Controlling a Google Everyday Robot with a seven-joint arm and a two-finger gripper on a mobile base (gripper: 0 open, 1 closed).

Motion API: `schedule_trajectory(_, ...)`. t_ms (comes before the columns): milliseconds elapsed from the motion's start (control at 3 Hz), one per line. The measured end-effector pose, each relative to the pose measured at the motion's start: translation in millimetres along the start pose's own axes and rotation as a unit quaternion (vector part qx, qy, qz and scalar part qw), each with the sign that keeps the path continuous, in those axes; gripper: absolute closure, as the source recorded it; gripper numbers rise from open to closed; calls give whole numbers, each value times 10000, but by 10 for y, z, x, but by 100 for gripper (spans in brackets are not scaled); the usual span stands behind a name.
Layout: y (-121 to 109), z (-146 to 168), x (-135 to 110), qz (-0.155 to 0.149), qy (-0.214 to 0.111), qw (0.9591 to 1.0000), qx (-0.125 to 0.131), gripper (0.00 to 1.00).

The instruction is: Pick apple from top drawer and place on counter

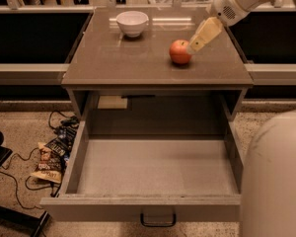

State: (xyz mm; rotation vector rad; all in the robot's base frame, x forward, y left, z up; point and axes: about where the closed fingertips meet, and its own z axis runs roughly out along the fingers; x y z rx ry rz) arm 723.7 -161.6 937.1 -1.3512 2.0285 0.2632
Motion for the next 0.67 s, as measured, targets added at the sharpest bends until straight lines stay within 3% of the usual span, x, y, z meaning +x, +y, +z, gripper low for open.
schedule_trajectory(333,145,-703,26,-454,175,9978,443,0)
schedule_trajectory(667,246,-1455,179,-399,369,9888,1390,0)
